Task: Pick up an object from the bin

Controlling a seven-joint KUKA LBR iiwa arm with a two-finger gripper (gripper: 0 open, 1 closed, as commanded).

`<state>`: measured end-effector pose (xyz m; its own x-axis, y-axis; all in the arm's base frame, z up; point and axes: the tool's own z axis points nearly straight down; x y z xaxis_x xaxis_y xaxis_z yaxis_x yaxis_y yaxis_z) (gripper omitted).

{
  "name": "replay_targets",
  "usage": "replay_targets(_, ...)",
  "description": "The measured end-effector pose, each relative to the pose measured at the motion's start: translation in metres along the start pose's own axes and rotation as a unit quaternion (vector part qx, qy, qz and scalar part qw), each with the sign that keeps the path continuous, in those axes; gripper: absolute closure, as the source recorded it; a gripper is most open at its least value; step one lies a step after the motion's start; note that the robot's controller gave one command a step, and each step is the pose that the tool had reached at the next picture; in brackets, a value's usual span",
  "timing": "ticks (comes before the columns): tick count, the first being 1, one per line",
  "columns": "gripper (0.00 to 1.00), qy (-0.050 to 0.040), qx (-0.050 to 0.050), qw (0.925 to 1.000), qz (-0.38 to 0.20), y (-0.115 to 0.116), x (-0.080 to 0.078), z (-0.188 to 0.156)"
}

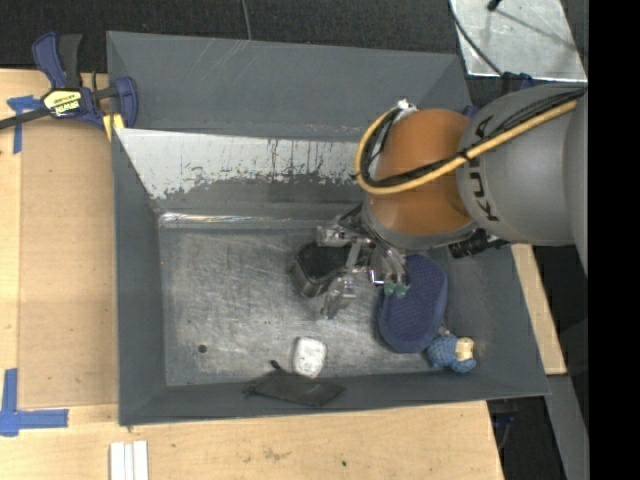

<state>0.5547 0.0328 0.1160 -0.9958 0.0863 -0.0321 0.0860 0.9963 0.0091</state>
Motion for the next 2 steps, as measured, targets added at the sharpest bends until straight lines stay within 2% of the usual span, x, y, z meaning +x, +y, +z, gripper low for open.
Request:
replay_targets(1,1.0,-0.0061,-0.001,1.0,-0.002,0.003,-0.004,-0.003)
replay_targets(2,1.0,0.0106,0.002,0.9851,-0.172,0.015,-0.027,-0.145)
